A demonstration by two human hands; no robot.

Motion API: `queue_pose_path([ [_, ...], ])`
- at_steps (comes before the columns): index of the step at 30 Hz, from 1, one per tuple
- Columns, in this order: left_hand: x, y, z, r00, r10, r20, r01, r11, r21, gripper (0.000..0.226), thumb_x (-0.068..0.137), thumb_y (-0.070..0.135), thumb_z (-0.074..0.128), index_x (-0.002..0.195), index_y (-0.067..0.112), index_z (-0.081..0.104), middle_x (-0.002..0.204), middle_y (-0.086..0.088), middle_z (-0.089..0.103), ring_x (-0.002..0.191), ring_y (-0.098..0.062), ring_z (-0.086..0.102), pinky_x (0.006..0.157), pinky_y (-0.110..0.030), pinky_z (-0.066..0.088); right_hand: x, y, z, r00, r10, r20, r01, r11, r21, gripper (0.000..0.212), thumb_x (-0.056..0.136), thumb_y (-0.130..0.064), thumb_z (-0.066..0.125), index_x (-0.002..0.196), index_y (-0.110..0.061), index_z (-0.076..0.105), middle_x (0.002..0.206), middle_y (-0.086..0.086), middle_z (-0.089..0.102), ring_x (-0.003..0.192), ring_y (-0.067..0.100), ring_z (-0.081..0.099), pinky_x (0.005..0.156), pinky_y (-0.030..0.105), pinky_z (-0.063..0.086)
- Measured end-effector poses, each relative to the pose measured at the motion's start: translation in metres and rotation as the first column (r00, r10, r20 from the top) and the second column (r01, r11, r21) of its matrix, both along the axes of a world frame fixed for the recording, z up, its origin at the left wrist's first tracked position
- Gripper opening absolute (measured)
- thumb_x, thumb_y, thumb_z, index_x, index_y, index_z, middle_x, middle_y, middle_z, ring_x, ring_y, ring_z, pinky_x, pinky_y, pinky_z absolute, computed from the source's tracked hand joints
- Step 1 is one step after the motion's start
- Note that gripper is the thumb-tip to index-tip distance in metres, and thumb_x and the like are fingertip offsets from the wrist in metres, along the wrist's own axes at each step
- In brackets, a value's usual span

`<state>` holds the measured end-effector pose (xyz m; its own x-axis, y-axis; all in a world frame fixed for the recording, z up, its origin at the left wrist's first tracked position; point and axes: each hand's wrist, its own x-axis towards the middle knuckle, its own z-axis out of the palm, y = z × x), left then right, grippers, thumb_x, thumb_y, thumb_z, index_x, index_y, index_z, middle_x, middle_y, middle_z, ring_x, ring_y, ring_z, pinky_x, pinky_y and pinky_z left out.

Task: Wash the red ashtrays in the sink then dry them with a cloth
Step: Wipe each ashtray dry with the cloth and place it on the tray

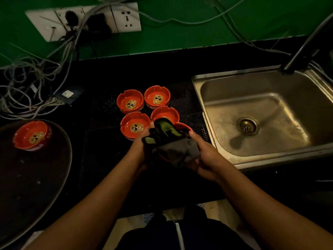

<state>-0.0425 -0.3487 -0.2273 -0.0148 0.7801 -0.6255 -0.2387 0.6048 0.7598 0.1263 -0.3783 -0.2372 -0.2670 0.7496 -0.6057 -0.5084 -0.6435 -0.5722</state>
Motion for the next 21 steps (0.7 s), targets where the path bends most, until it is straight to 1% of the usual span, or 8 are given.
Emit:
queue_pose_path([
  [2,0.005,-0.001,-0.002,0.965,0.063,-0.254,0.020,0.950,0.312,0.034,0.091,0.049,0.039,0.095,0.022,0.061,0.118,-0.014,0.058,0.098,-0.017,0.059,0.083,-0.033,0.051,0.007,0.004,-0.002,0.999,0.016,-0.048,-0.018,0.999,-0.039,0.049,0.082,-0.044,0.051,0.121,-0.016,0.062,0.114,0.010,0.069,0.094,0.020,0.069,0.072,0.032,0.058],
  [3,0.008,-0.005,-0.003,0.889,0.149,-0.433,0.090,0.870,0.485,0.030,0.090,0.047,0.038,0.089,0.024,0.057,0.112,-0.008,0.056,0.100,-0.008,0.055,0.084,-0.023,0.048,0.010,0.008,-0.005,0.998,0.027,-0.048,-0.030,0.998,-0.052,0.054,0.079,-0.047,0.052,0.122,-0.017,0.062,0.115,0.010,0.069,0.094,0.020,0.068,0.070,0.032,0.059],
  [6,0.022,-0.026,0.005,0.692,0.281,-0.665,0.472,0.520,0.712,0.023,0.093,0.042,0.041,0.098,0.024,0.054,0.102,-0.002,0.044,0.095,0.001,0.044,0.084,-0.008,0.035,0.016,0.017,-0.008,0.998,0.044,-0.055,-0.046,0.998,-0.051,0.055,0.079,-0.049,0.055,0.121,-0.014,0.063,0.110,0.011,0.071,0.090,0.022,0.070,0.070,0.033,0.058],
  [8,0.029,-0.035,-0.001,0.550,0.213,-0.808,0.707,0.397,0.586,0.036,0.091,0.051,0.043,0.112,0.024,0.055,0.113,-0.004,0.044,0.106,-0.014,0.045,0.095,-0.020,0.036,0.021,0.022,-0.009,0.991,0.030,-0.129,-0.037,0.998,-0.055,0.045,0.084,-0.046,0.054,0.108,-0.011,0.067,0.095,0.012,0.073,0.079,0.021,0.072,0.064,0.032,0.059],
  [10,0.034,-0.038,-0.008,0.361,0.167,-0.918,0.844,0.361,0.397,0.049,0.087,0.053,0.050,0.124,0.022,0.057,0.129,-0.008,0.046,0.119,-0.026,0.046,0.101,-0.036,0.040,0.027,0.025,-0.008,0.985,0.020,-0.173,-0.029,0.998,-0.052,0.047,0.089,-0.050,0.050,0.102,-0.010,0.068,0.089,0.012,0.073,0.076,0.021,0.072,0.063,0.031,0.059],
  [12,0.039,-0.039,-0.011,0.255,0.139,-0.957,0.897,0.335,0.288,0.055,0.086,0.053,0.053,0.131,0.020,0.055,0.137,-0.013,0.046,0.126,-0.030,0.044,0.104,-0.044,0.040,0.035,0.030,-0.008,0.983,0.040,-0.177,-0.052,0.997,-0.065,0.056,0.090,-0.056,0.046,0.102,-0.007,0.070,0.093,0.014,0.072,0.081,0.023,0.071,0.071,0.032,0.059],
  [15,0.044,-0.034,-0.010,0.192,0.125,-0.973,0.948,0.234,0.218,0.052,0.089,0.049,0.050,0.133,0.020,0.053,0.144,-0.012,0.044,0.132,-0.031,0.041,0.106,-0.045,0.037,0.046,0.035,-0.006,0.971,0.119,-0.209,-0.135,0.989,-0.066,0.055,0.088,-0.050,0.048,0.109,-0.005,0.069,0.108,0.016,0.067,0.097,0.027,0.066,0.091,0.036,0.049],
  [21,0.049,-0.015,-0.009,0.122,0.076,-0.990,0.986,0.107,0.130,0.050,0.094,0.041,0.042,0.139,0.020,0.044,0.150,-0.015,0.037,0.134,-0.039,0.039,0.100,-0.053,0.039,0.059,0.040,-0.003,0.910,0.248,-0.332,-0.278,0.960,-0.044,0.055,0.086,-0.051,0.052,0.119,-0.009,0.065,0.117,0.014,0.064,0.105,0.026,0.062,0.093,0.035,0.048],
])
